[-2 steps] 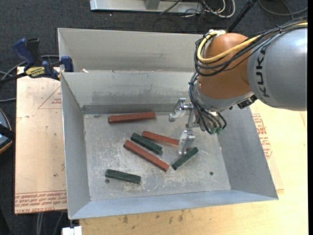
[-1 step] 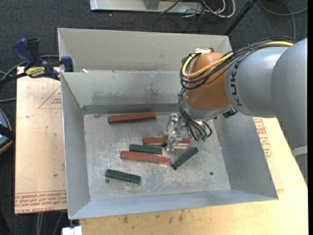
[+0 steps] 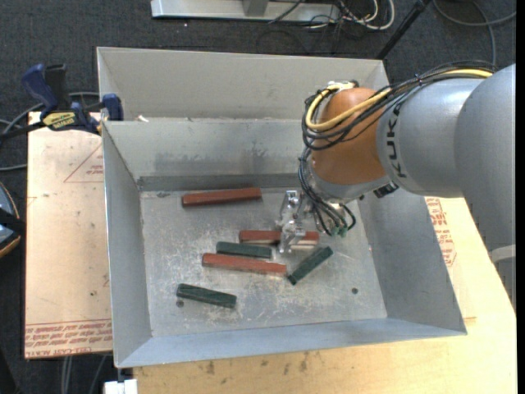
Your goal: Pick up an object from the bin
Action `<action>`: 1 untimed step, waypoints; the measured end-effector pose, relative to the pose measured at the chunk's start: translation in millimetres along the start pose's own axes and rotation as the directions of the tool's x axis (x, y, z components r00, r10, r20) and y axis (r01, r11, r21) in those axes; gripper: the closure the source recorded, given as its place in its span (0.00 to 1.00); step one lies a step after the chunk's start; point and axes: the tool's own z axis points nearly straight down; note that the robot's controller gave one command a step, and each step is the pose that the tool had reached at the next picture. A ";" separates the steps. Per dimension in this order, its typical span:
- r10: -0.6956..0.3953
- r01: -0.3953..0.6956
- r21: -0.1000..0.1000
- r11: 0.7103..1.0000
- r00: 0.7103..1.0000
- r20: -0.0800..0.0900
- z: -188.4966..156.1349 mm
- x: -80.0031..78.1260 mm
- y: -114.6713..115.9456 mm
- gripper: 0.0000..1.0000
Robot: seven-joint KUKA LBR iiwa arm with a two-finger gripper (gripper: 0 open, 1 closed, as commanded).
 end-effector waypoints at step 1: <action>-0.004 0.004 0.003 1.000 1.000 -0.008 -79.6 -6.2 -11.7 0.00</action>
Offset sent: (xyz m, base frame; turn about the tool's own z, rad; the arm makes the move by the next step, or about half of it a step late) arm 0.0000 0.0000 0.0000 0.0000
